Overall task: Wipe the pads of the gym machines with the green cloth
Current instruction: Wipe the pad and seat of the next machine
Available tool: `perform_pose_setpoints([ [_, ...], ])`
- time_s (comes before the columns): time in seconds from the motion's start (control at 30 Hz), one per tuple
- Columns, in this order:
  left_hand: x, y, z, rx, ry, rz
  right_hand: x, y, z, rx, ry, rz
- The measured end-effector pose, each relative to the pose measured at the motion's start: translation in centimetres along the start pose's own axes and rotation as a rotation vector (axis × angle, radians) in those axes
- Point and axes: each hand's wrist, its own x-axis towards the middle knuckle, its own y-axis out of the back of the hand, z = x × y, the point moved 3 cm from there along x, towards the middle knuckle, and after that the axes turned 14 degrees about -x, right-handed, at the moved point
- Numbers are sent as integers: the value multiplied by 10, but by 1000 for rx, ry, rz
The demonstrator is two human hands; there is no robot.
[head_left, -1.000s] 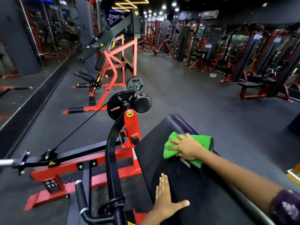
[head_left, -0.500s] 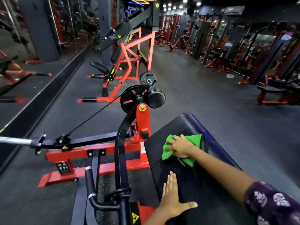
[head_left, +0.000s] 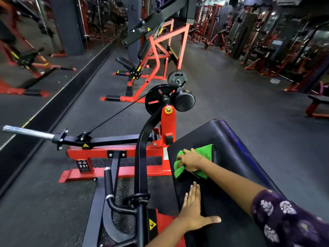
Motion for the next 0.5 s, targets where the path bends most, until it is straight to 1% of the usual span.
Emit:
perform_pose_setpoints([
  [0.07, 0, 1, -1, -9, 13, -5, 3, 2, -17, -7, 22, -2],
  [0.13, -1, 1, -2, -2, 37, -31, -2, -3, -39, -8, 125, -9],
  [0.2, -2, 0, -3, 1, 38, -24, -11, -7, -54, -16, 253, 5],
  [0.27, -1, -2, -4, -9, 27, 4, -14, -8, -52, 10, 328, -32],
  [0.33, -1, -4, -5, -16, 14, 18, -5, -5, -37, 25, 301, -67],
  [0.43, 1, 0, -5, -24, -8, 37, 13, 4, -13, 25, 117, 16],
  [0.47, 1, 1, -5, -27, -9, 37, 14, 5, -14, 25, 87, 39],
  [0.5, 1, 1, -5, -24, -8, 35, 11, 6, -21, 15, 105, 43],
])
